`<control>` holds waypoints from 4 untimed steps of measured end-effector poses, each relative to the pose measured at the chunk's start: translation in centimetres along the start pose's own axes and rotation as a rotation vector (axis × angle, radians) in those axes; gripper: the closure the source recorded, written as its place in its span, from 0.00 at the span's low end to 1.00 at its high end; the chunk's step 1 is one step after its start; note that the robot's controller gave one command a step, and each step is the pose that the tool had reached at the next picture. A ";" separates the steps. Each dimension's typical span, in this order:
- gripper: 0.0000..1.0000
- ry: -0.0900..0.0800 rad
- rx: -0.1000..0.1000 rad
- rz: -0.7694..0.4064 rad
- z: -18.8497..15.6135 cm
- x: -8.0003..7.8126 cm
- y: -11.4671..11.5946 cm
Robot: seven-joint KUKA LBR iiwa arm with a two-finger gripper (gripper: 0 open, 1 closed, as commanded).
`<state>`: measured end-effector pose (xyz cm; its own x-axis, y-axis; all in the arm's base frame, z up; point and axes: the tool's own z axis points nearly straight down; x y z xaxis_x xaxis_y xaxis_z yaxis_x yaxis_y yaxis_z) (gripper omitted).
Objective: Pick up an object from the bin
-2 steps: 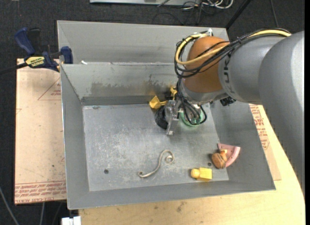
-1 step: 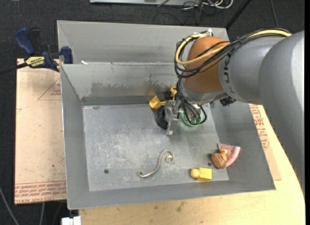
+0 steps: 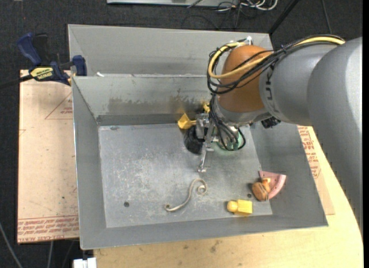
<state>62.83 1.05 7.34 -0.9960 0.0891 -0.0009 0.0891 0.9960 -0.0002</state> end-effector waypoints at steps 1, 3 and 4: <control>1.00 -0.013 -0.001 0.001 -0.4 -0.3 0.0; 1.00 0.013 0.000 -0.005 -0.4 -1.7 0.1; 1.00 0.013 -0.001 -0.005 -0.4 -1.7 0.1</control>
Offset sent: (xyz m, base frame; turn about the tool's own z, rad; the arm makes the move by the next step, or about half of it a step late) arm 0.0000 0.0000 0.0000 0.0000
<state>64.49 1.01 7.72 -0.9964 0.0841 0.0123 0.0842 0.9965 0.0003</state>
